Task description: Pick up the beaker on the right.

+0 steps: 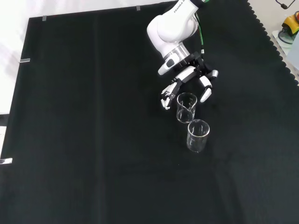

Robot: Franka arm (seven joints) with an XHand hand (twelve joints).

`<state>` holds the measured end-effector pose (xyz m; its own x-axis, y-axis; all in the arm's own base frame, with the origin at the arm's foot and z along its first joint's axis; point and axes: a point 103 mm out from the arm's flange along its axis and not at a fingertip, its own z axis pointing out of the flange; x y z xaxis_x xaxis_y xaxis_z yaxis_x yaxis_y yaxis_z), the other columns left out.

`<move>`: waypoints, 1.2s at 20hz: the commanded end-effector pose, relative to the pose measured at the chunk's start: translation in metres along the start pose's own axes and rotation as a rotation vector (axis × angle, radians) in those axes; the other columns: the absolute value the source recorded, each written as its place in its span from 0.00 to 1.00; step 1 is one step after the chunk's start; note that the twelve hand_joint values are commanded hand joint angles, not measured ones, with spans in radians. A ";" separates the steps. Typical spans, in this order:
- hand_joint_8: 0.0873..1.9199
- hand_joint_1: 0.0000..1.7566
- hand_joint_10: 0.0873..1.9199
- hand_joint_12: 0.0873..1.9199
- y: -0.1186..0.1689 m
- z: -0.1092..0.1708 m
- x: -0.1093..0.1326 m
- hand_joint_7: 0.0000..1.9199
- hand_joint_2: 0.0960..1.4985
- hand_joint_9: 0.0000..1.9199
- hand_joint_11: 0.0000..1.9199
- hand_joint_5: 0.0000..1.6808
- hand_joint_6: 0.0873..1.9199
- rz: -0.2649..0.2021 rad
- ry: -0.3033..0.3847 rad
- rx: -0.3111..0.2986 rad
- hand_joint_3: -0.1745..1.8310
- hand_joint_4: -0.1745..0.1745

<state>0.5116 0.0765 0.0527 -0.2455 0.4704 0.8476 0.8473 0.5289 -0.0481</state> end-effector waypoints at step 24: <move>0.31 0.54 0.28 0.54 0.001 0.002 -0.006 0.16 0.14 0.17 0.00 0.25 0.04 0.001 0.000 0.008 0.64 0.39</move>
<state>0.5125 0.0763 0.0473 -0.2372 0.4639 0.8535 0.8470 0.5290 -0.0522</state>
